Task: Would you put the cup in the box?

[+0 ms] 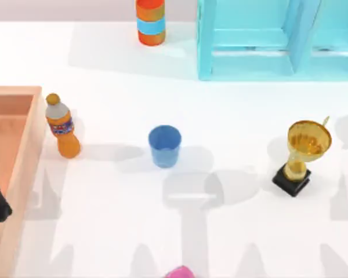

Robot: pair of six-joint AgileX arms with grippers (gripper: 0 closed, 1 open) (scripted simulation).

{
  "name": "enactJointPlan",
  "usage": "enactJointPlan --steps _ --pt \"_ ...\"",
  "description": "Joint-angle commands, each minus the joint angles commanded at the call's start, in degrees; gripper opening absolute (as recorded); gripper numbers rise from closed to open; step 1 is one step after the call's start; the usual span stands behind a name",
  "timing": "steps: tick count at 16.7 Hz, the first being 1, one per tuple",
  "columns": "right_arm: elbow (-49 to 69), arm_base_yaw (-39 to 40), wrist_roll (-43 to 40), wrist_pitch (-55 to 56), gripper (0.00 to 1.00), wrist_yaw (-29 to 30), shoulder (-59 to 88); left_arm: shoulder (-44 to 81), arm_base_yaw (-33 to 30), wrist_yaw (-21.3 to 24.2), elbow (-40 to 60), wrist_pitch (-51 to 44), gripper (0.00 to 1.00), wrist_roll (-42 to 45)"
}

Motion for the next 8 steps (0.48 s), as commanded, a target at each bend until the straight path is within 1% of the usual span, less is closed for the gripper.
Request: enactJointPlan --steps 4,6,8 --pt "0.0 0.0 0.0 0.0 1.0 0.0 0.0 1.6 -0.6 0.0 1.5 -1.1 1.0 -0.2" --pt "0.0 0.0 0.0 0.0 1.0 0.0 0.0 5.5 -2.0 0.0 5.1 -3.6 1.0 -0.8" --pt "0.0 0.0 0.0 0.0 1.0 0.0 0.0 11.5 -4.1 0.0 10.9 -7.6 1.0 -1.8"
